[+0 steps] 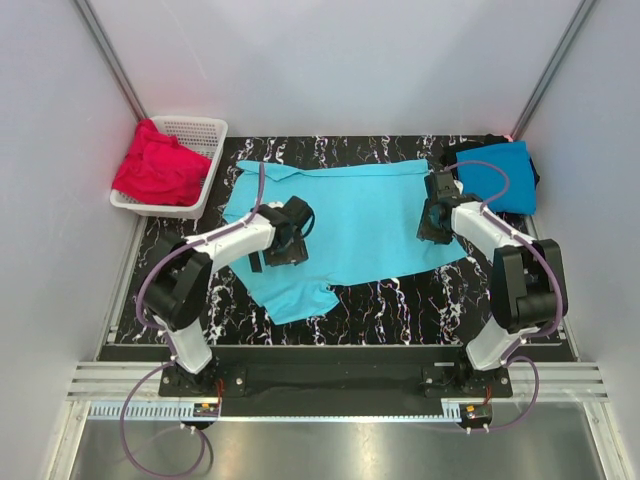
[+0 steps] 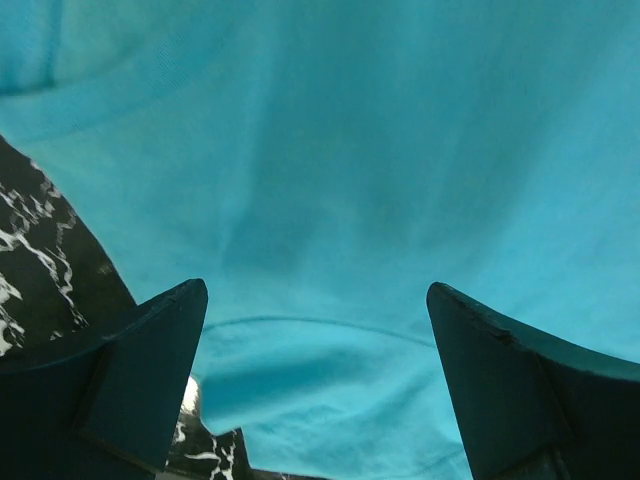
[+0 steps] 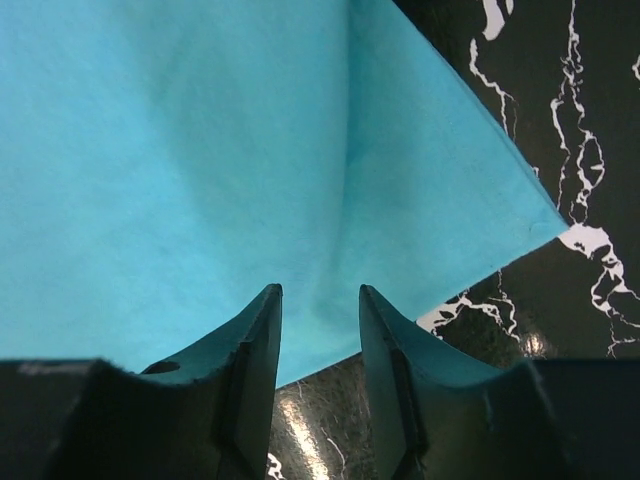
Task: Fold and stack the t-shirts
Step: Flatten the tshirt out
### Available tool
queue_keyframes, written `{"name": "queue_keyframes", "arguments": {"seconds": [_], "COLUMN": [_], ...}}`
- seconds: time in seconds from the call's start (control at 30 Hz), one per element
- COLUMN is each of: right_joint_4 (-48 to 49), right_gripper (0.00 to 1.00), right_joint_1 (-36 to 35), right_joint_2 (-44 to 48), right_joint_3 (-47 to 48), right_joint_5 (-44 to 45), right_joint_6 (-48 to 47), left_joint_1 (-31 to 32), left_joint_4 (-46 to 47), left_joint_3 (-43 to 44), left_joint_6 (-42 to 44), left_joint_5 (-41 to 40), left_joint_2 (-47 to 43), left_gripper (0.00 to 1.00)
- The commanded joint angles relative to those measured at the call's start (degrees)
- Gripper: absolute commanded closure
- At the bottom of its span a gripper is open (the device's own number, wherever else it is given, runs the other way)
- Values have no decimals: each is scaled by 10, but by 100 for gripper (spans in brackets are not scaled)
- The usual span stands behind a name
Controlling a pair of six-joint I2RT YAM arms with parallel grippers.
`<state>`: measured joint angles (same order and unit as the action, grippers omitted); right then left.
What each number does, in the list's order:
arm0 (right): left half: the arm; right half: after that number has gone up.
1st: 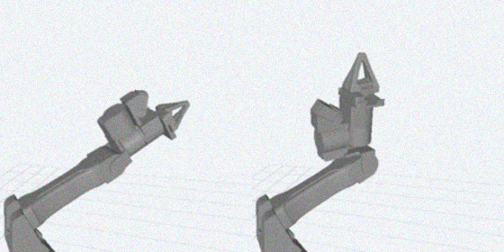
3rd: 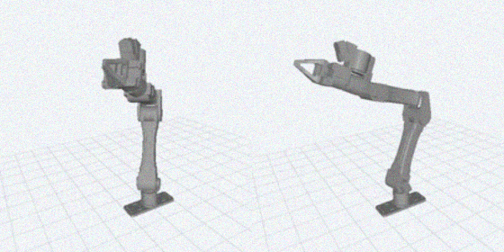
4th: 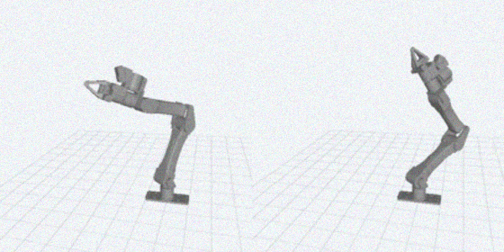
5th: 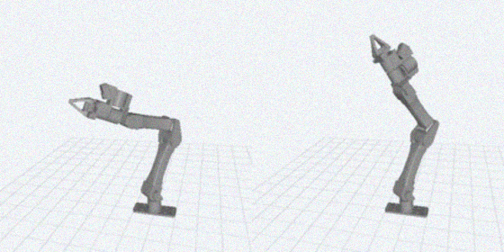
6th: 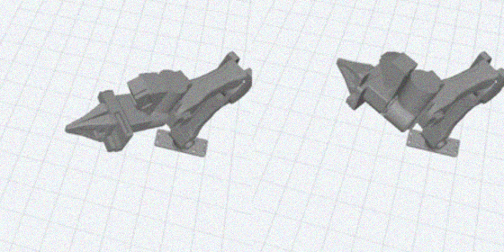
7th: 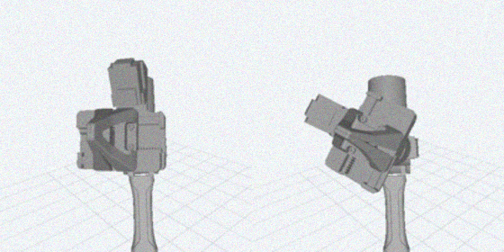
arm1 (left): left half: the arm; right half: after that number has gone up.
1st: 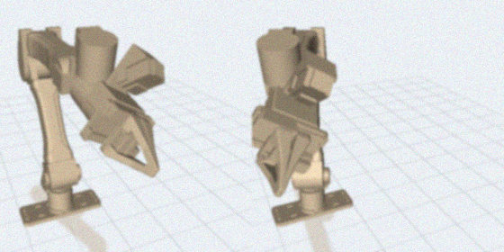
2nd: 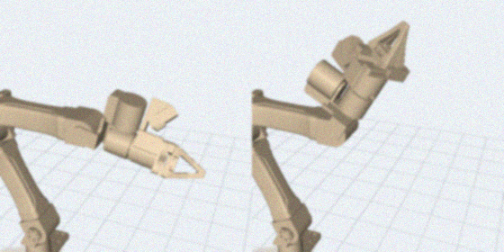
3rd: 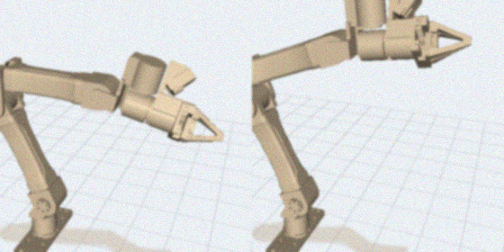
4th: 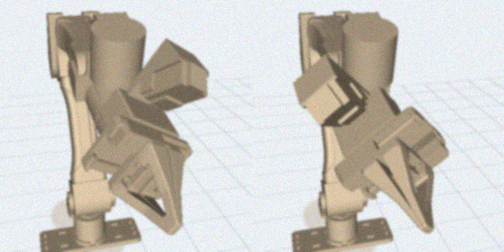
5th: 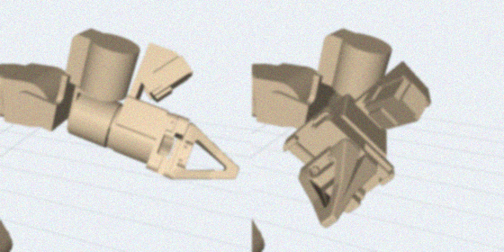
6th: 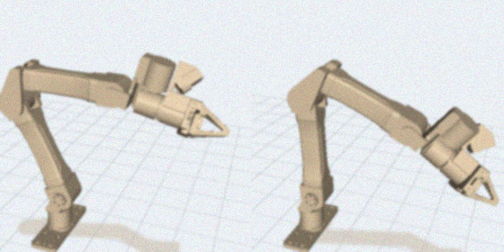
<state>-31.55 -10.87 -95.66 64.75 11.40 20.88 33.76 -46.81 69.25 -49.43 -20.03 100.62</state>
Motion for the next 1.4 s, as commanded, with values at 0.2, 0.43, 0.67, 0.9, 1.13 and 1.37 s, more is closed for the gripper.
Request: {"name": "queue_keyframes", "arguments": {"seconds": [0.2, 0.43, 0.67, 0.9, 1.13, 1.37], "right_joint_4": [-27, -69, -70, -107, -177, -238], "right_gripper": [64, 90, 100, 100, 100, 100], "right_joint_1": [9, 54, 63, 66, 74, 60], "right_joint_2": [-45, -109, -131, -102, -52, 5], "right_joint_3": [42, 77, 71, 8, -13, -13], "right_joint_5": [106, 124, 124, 218, 225, 215], "right_joint_6": [31, 77, 81, 172, 234, 268], "left_joint_1": [23, 22, 22, 22, 22, 22], "left_joint_4": [23, 11, 12, 11, 0, -7], "left_joint_3": [-2, -10, -15, -17, -14, -32], "left_joint_6": [-15, 2, 6, 8, 9, 7], "left_joint_5": [-9, -27, -26, -26, -32, -35], "left_joint_2": [-30, -31, -34, -42, -65, -96], "left_gripper": [1, 1, 1, 1, 1, 1]}}
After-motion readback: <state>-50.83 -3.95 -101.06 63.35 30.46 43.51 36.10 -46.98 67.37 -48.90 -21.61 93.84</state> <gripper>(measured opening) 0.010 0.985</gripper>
